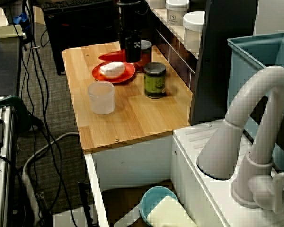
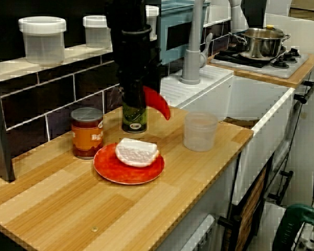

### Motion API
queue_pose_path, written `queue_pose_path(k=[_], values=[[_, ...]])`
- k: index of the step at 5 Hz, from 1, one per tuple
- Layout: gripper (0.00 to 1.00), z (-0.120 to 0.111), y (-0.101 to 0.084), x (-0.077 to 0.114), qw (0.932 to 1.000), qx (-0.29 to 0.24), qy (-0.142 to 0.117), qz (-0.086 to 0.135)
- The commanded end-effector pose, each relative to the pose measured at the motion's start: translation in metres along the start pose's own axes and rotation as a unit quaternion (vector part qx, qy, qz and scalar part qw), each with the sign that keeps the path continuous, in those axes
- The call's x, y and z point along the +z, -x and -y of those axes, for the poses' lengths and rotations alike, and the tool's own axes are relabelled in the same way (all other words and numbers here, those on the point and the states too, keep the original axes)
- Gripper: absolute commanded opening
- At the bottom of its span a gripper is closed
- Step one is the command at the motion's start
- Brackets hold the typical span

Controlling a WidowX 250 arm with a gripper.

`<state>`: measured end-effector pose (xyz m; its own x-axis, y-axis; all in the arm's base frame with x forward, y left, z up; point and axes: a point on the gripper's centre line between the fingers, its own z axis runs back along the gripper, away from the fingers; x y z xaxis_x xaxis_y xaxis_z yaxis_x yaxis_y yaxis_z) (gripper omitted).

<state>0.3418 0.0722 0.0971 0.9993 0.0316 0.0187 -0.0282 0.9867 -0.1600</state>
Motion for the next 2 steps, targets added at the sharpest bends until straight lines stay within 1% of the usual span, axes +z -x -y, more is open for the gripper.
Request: queue_pose_path(k=[1,2], values=[[0.0,0.0062,0.0171,0.0359,0.9991,-0.024,0.002,0.036],[0.0,0.0086,0.0261,0.0372,0.9989,-0.028,0.008,0.038]])
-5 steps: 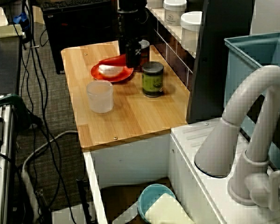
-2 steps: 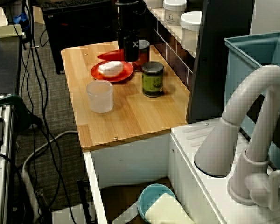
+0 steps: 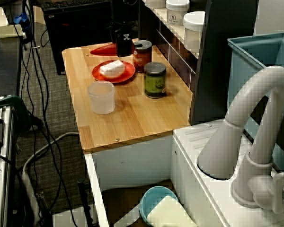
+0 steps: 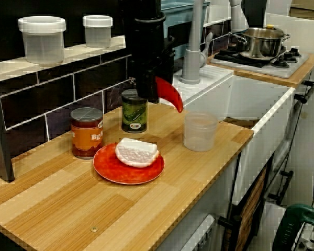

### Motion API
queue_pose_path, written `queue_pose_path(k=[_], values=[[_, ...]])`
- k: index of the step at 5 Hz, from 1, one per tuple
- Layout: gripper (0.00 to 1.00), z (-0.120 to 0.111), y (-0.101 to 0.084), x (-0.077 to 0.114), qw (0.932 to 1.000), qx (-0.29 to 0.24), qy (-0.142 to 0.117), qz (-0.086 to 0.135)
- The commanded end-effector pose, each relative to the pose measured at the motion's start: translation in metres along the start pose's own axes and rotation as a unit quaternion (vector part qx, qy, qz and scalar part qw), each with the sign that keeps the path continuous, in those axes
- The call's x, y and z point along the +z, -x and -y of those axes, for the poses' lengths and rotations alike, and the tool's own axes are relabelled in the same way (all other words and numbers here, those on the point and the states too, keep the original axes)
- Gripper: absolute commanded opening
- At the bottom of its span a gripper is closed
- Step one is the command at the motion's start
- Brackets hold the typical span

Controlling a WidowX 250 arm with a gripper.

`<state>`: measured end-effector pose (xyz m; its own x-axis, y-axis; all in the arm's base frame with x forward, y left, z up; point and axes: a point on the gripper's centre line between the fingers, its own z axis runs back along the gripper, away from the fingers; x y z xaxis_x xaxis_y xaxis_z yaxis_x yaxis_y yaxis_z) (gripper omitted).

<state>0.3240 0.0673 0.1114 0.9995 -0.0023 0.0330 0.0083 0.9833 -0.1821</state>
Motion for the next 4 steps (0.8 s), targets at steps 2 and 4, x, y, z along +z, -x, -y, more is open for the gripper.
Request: queue_pose_path(k=[2,4], values=[[0.0,0.012,0.032,0.007,0.9991,-0.012,-0.004,0.04],[0.0,0.033,0.047,-0.015,0.9982,-0.012,-0.015,0.056]])
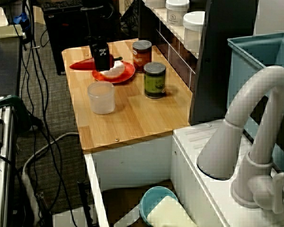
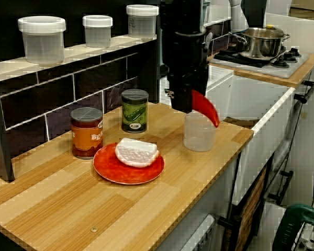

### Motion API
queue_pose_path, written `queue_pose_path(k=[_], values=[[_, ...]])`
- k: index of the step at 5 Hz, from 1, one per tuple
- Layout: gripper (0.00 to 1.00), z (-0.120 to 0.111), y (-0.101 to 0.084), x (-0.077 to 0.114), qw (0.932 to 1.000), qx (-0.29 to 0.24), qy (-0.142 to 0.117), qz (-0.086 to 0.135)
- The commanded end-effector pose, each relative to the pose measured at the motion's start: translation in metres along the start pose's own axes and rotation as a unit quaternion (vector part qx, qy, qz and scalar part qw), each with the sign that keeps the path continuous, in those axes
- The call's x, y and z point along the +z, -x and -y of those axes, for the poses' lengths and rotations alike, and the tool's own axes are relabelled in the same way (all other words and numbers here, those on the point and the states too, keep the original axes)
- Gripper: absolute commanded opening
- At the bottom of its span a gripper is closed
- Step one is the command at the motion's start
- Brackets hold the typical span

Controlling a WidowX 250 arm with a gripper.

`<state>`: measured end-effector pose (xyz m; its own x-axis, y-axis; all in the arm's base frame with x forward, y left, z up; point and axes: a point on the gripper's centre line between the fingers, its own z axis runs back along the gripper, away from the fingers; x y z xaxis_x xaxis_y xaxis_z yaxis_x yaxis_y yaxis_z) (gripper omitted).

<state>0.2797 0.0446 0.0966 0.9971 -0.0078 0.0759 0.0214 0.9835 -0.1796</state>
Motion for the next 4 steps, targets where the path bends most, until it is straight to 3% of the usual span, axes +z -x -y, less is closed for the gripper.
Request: queue_pose_path(k=[1,3,4], values=[[0.0,0.026,0.003,-0.004,0.9994,-0.011,-0.018,0.027],[0.0,0.048,-0.004,-0.004,0.9997,-0.019,-0.013,-0.002],[0.0,0.062,-0.009,-0.003,0.9996,-0.021,-0.017,0.003]])
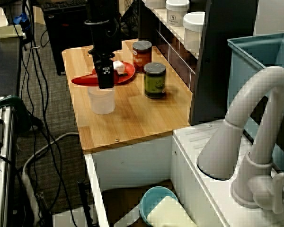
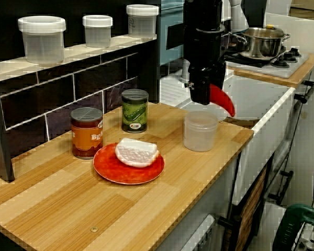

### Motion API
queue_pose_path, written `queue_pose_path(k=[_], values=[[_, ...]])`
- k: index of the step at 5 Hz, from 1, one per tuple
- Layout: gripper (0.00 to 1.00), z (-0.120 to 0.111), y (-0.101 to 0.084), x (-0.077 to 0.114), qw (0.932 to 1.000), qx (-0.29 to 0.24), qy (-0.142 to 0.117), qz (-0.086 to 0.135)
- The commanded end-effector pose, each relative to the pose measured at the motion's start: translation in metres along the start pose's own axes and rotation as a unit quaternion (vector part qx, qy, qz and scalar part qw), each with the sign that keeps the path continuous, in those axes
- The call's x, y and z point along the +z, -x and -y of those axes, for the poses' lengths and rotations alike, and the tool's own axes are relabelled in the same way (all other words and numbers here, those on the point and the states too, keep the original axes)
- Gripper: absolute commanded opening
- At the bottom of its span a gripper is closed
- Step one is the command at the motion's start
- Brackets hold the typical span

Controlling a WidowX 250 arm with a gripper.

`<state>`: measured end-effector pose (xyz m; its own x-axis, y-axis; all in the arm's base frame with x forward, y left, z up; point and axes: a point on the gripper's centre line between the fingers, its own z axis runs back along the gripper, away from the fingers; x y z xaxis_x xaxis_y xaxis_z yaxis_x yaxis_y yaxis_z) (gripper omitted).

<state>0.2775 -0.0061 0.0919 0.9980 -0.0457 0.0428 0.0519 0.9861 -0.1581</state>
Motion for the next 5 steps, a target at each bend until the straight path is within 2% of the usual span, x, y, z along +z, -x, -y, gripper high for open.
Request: queue_pose_path(k=[1,4,5], values=[[0.0,0.022,-0.019,0.011,0.9997,0.005,0.002,0.026],[0.0,0.043,-0.033,-0.024,0.9956,0.073,0.013,0.057],[0.0,0.047,-0.039,-0.038,0.9947,0.079,0.006,0.066]])
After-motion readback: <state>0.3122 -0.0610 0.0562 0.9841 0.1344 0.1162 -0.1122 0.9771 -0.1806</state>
